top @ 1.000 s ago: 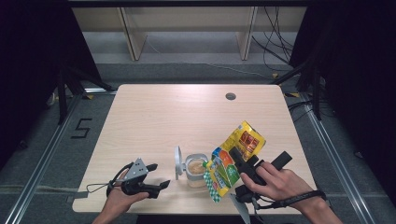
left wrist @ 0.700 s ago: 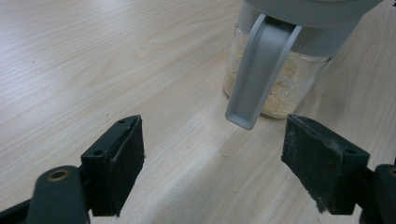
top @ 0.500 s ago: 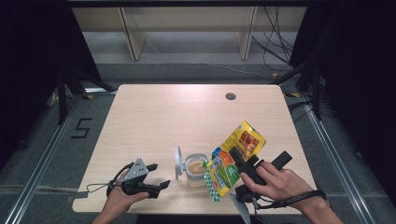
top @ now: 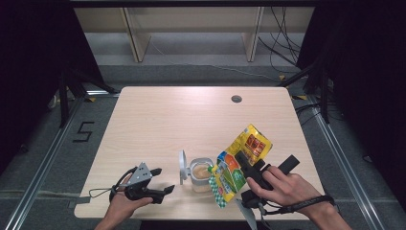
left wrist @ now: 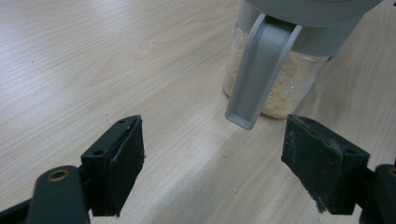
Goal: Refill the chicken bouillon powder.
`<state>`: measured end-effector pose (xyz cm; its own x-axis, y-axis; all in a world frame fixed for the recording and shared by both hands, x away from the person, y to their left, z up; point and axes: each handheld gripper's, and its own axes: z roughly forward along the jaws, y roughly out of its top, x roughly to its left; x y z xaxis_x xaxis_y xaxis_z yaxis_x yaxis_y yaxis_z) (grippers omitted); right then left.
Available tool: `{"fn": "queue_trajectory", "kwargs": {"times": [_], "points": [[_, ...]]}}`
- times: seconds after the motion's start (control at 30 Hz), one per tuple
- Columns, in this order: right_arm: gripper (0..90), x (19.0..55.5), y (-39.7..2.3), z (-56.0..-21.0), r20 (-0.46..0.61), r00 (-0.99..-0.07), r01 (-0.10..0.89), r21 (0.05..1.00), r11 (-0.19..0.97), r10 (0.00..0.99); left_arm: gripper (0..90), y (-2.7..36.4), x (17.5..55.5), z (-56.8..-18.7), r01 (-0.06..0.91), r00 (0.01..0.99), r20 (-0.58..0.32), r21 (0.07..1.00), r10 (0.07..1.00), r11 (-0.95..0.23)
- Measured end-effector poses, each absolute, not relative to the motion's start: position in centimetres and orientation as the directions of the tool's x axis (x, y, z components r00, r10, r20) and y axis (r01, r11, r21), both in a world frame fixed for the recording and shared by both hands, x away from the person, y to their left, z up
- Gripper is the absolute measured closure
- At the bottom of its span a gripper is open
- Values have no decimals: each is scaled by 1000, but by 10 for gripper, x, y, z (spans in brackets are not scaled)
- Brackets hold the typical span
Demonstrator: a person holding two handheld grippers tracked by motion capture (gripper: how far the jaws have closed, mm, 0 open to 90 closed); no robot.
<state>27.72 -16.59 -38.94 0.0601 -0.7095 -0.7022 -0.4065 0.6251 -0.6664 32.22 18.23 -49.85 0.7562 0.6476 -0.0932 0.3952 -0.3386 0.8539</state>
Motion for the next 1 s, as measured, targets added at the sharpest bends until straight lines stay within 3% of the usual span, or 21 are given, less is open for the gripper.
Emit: {"fn": "queue_trajectory", "kwargs": {"times": [1.0], "points": [[659, 275, -165, -392, -722, 69, -413, -649, 639, -688, 204, 183, 322, -498, 395, 757, -96, 855, 646, -336]]}}
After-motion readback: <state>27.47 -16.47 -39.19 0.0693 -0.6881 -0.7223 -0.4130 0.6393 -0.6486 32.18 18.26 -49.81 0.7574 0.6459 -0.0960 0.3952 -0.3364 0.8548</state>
